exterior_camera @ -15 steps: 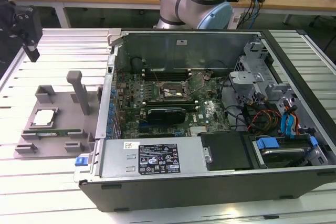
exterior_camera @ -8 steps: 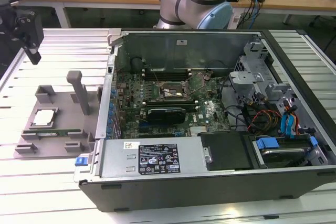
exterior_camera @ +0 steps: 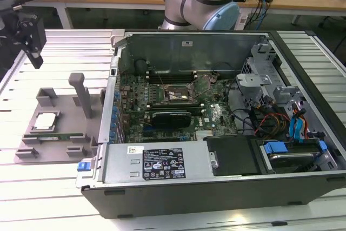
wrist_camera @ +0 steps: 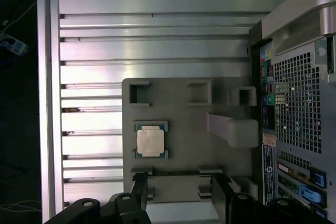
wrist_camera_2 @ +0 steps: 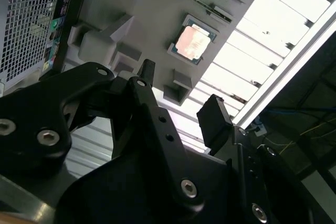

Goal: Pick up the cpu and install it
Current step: 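Pick up the cpu and move it towards the insertion slot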

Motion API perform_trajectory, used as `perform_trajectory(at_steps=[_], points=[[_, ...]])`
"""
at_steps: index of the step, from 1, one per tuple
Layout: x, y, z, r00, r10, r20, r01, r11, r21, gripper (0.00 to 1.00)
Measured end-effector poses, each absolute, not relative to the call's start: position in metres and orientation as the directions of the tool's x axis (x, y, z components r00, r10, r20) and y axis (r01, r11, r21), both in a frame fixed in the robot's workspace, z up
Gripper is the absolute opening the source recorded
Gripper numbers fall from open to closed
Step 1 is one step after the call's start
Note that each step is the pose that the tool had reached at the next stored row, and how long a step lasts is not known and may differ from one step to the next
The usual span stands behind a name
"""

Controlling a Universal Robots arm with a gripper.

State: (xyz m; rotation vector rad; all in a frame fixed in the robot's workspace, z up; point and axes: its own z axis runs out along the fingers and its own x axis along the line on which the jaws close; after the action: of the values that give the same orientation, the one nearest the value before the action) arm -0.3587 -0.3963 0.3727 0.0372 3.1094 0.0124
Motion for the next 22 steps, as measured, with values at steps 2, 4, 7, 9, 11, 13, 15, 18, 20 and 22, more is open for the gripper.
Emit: perform_trajectory(at_steps=[2,4,7,9,11,13,15,18,20,22], points=[[-0.359,-0.396,0.371,-0.999,0.024,-0.032,0.024,1.0,0.008,0.6],[-0.359,-0.396,0.37,-0.999,0.024,-0.032,0.024,1.0,0.008,0.6],[-0.359,-0.396,0.368,-0.999,0.024,-0.032,0.024,1.0,0.008,0.6],[-0.359,-0.396,0.367,-0.999,0.024,-0.032,0.024,1.0,0.008,0.6],[-0.359,-0.396,0.366,-0.999,0.024,-0.032,0.024,1.0,0.008,0.6],[-0.359,-0.396,0.365,-0.999,0.024,-0.032,0.024,1.0,0.008,0.6],[-0.359,-0.396,0.363,-0.999,0.024,-0.032,0.024,1.0,0.008,0.6],[-0.359,-0.396,0.361,-0.999,0.024,-0.032,0.024,1.0,0.008,0.6],[-0.359,-0.396,0.36,-0.999,0.024,-0.032,0.024,1.0,0.008,0.6],[-0.359,-0.396,0.358,-0.999,0.024,-0.032,0.024,1.0,0.008,0.6]])
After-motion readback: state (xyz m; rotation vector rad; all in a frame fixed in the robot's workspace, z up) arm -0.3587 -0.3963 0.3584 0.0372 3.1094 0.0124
